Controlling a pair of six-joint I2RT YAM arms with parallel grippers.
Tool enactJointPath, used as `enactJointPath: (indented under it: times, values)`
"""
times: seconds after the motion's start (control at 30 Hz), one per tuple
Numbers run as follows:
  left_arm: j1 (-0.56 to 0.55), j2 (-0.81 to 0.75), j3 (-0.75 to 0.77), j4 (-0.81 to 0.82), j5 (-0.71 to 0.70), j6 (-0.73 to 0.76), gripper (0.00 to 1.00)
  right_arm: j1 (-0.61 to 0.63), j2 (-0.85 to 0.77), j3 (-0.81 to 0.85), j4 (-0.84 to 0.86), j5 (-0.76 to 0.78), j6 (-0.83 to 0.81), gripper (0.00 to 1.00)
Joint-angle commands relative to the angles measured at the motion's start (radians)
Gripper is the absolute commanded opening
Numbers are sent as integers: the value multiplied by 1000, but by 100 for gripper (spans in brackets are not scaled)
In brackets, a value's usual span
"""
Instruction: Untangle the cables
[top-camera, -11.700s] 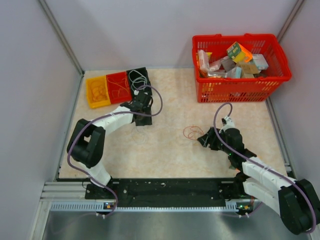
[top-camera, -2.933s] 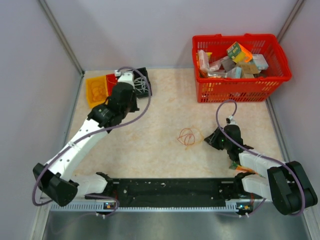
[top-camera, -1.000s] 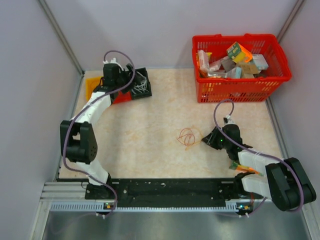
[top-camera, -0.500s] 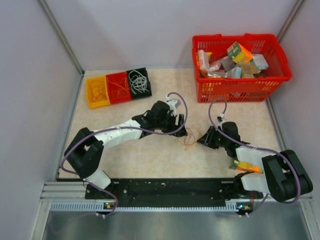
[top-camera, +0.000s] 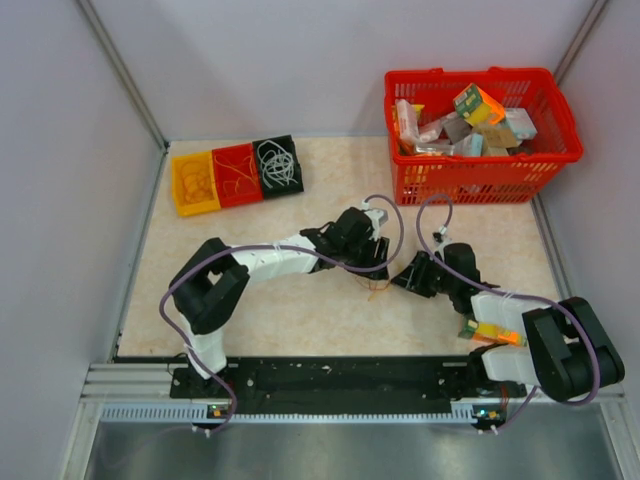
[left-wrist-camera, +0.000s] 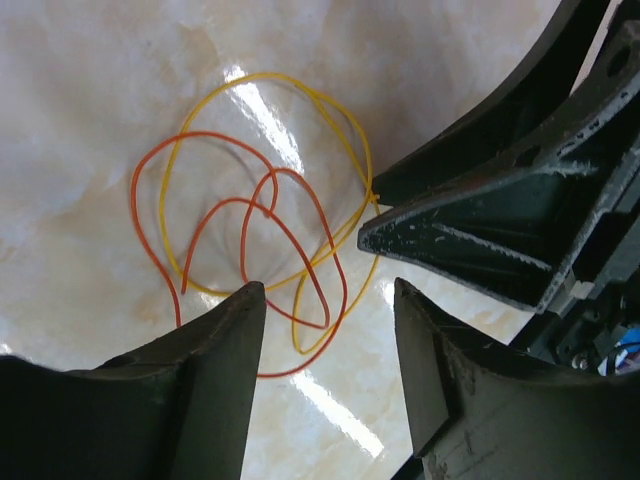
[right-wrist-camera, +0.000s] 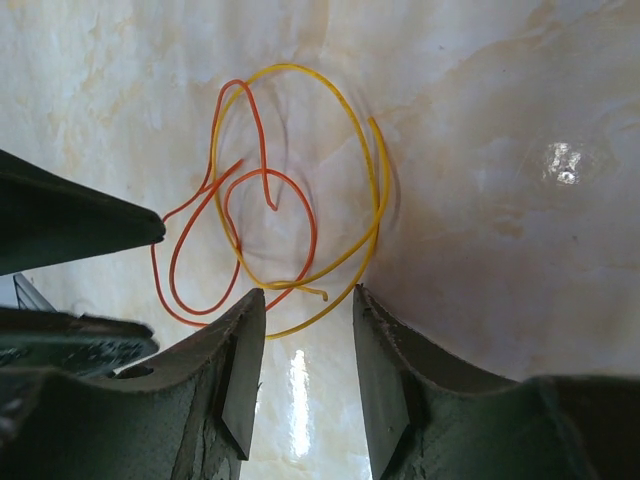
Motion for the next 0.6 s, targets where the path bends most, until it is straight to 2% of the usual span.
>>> enactJointPath:
  times: [0.0, 0.07, 0.23, 0.3, 0.4, 0.43, 0.57]
  values:
    - [-6, 53, 85, -29, -29, 9, 55, 8, 0, -3, 25, 21, 1, 42]
    - [-6, 71, 103, -47, -26, 6, 49, 7, 5, -3, 27, 22, 6, 43]
    - [-12, 102, 113, -53, -15, 0, 43, 7, 29, -2, 39, 31, 19, 44]
    - [-12, 117, 131, -70, -4, 2, 31, 8, 40, 0, 42, 35, 24, 45]
    - [-12, 94, 127, -76, -10, 8, 4, 8, 40, 0, 48, 30, 23, 48]
    - [-12, 81, 119, -75, -7, 9, 0, 7, 37, 0, 47, 28, 20, 49]
    - [-14, -10, 67, -36, 57, 5, 0, 11, 26, 1, 56, 27, 15, 50]
